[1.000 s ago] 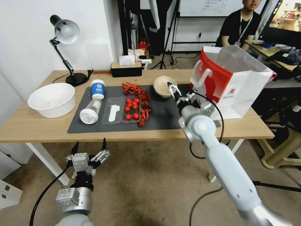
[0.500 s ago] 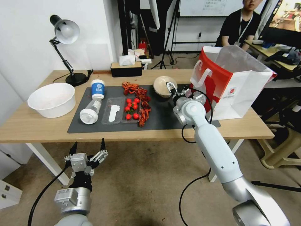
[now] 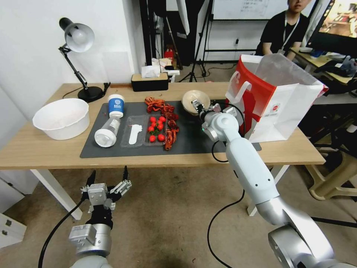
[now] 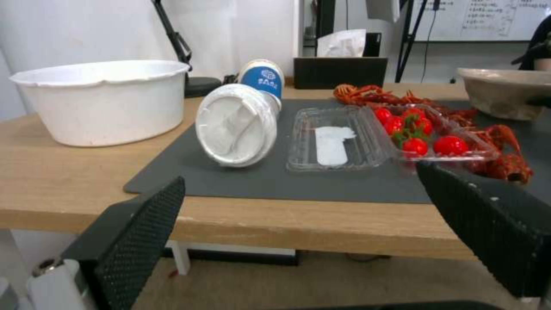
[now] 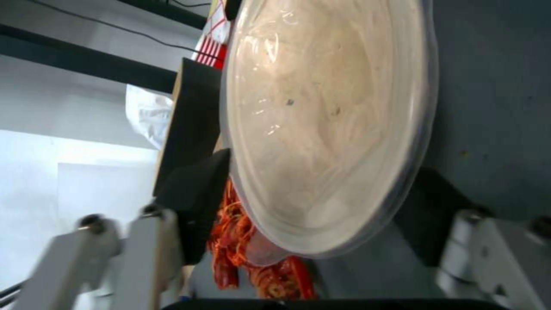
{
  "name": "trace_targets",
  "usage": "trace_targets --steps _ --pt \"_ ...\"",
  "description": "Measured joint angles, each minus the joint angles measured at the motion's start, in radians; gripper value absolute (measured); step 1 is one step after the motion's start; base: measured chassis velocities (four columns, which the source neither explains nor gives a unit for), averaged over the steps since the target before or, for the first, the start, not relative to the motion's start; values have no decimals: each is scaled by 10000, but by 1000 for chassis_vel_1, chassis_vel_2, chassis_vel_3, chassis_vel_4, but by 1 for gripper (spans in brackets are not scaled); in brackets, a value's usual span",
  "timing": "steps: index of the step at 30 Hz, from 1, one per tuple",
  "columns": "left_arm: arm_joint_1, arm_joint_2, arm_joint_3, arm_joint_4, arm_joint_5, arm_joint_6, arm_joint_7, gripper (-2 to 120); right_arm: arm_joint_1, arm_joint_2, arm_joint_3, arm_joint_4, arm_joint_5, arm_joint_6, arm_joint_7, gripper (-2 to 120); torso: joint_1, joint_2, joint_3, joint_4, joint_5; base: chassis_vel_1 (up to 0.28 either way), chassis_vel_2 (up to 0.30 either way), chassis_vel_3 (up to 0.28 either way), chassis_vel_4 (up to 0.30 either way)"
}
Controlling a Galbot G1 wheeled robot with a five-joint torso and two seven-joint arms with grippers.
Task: Pick up the trash from the table and place it into the takeout bag.
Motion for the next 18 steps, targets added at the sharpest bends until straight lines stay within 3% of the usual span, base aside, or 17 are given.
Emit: trace_targets --steps 14,18 --pt "90 -2 15 -112 -166 0 -17 100 -30 -245 31 -215 407 -178 29 12 0 2 0 0 0 0 0 0 0" --pt "119 41 -44 -203 -238 -1 -27 100 -417 -684 -233 628 -907 -201 -1122 0 1 2 0 -2 2 0 0 0 0"
